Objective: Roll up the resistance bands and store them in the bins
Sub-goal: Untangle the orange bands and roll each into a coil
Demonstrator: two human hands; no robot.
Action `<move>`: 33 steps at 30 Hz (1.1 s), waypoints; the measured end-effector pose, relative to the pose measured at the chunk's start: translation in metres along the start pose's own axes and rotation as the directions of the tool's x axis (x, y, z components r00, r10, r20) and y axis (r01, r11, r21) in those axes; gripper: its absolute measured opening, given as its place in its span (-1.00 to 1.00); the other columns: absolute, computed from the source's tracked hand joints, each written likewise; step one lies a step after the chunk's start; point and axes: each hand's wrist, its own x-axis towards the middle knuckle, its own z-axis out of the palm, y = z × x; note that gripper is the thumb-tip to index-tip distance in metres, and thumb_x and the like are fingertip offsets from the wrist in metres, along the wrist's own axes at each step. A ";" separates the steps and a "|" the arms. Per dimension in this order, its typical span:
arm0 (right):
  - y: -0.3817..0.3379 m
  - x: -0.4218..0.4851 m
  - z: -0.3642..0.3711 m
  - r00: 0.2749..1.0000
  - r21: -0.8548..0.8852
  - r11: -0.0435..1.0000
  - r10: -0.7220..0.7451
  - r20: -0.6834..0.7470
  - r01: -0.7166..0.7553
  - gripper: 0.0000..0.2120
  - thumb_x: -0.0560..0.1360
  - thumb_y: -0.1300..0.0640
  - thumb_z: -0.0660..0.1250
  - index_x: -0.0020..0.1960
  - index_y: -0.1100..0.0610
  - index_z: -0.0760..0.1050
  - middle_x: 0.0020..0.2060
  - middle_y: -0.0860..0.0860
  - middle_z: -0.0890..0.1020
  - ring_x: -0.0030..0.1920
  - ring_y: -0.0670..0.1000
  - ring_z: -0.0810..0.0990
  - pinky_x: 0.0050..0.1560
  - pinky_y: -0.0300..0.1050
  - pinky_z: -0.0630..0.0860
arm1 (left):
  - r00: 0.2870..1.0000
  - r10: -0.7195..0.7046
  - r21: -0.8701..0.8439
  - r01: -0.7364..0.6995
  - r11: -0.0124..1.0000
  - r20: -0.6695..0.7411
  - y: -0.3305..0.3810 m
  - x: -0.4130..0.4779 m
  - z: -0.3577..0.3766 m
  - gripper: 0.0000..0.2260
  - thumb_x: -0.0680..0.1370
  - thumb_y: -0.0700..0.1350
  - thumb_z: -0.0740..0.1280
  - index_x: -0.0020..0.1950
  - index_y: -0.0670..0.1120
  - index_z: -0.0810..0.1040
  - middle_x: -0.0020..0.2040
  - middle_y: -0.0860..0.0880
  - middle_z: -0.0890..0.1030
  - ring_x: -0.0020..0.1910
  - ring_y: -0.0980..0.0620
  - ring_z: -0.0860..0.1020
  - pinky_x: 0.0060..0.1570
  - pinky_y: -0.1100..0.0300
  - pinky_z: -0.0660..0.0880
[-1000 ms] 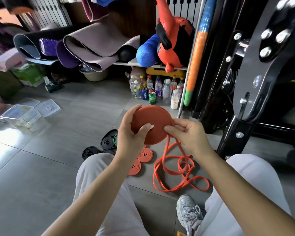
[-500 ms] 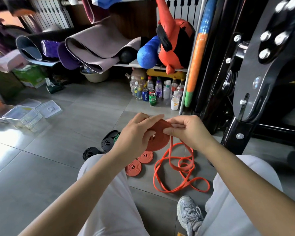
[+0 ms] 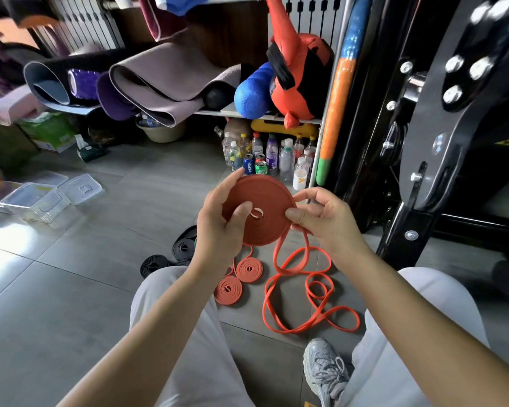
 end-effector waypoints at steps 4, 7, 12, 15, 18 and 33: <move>0.001 0.001 -0.001 1.000 0.000 1.000 -0.013 -0.008 0.013 -0.77 0.38 0.42 0.39 -0.14 0.12 0.47 -0.34 -0.04 0.69 -0.29 -0.09 0.64 -0.14 -0.23 0.58 | 0.997 -0.071 -0.080 0.071 0.994 0.005 0.000 -0.010 0.006 -0.63 0.44 -0.20 0.33 0.13 0.20 0.44 0.07 0.19 0.53 0.03 0.21 0.51 0.09 0.22 0.49; -0.001 0.002 -0.008 0.998 -0.132 0.991 -0.008 0.069 0.017 -0.74 0.36 0.45 0.40 -0.16 0.12 0.48 -0.41 -0.06 0.66 -0.34 -0.15 0.62 -0.18 -0.30 0.54 | 0.984 -0.149 -0.088 0.157 0.984 0.098 -0.003 -0.010 -0.002 -0.78 0.44 -0.18 0.43 -0.10 0.10 0.46 -0.15 0.07 0.56 -0.17 0.08 0.54 -0.19 0.23 0.51; -0.010 0.002 -0.010 0.979 -0.285 0.958 0.025 0.203 0.034 -0.74 0.35 0.42 0.44 -0.16 0.09 0.50 -0.32 -0.01 0.65 -0.29 -0.16 0.62 -0.18 -0.31 0.55 | 0.931 -0.147 0.036 0.143 0.989 0.334 0.000 0.004 -0.017 -0.83 0.48 -0.19 0.41 -0.12 0.10 0.57 -0.19 0.07 0.64 -0.28 0.23 0.56 -0.19 0.34 0.46; -0.014 0.005 -0.006 0.973 -0.316 0.947 0.022 0.229 0.053 -0.72 0.36 0.43 0.43 -0.16 0.08 0.50 -0.31 0.04 0.64 -0.26 -0.09 0.62 -0.16 -0.25 0.57 | 0.927 -0.170 0.077 0.153 0.985 0.334 0.002 0.007 -0.020 -0.80 0.49 -0.25 0.38 -0.16 0.08 0.58 -0.23 0.09 0.64 -0.34 0.25 0.56 -0.25 0.37 0.46; -0.014 0.005 -0.005 0.971 -0.361 0.930 0.019 0.240 0.071 -0.71 0.36 0.42 0.44 -0.16 0.06 0.50 -0.29 0.10 0.64 -0.20 0.02 0.60 -0.03 -0.05 0.57 | 0.925 -0.195 0.139 0.158 0.978 0.326 0.003 0.006 -0.018 -0.79 0.51 -0.26 0.35 -0.18 0.06 0.53 -0.26 0.06 0.62 -0.39 0.25 0.53 -0.31 0.36 0.44; -0.005 0.006 -0.010 0.996 -0.245 0.968 -0.026 0.081 0.045 -0.73 0.38 0.33 0.45 -0.18 0.07 0.39 -0.30 -0.04 0.67 -0.24 -0.06 0.62 -0.06 -0.07 0.57 | 0.956 -0.127 0.304 0.042 0.952 0.265 0.005 0.004 -0.005 -0.83 0.52 -0.24 0.32 0.10 -0.16 0.55 -0.19 0.01 0.54 -0.22 0.04 0.50 -0.26 0.43 0.39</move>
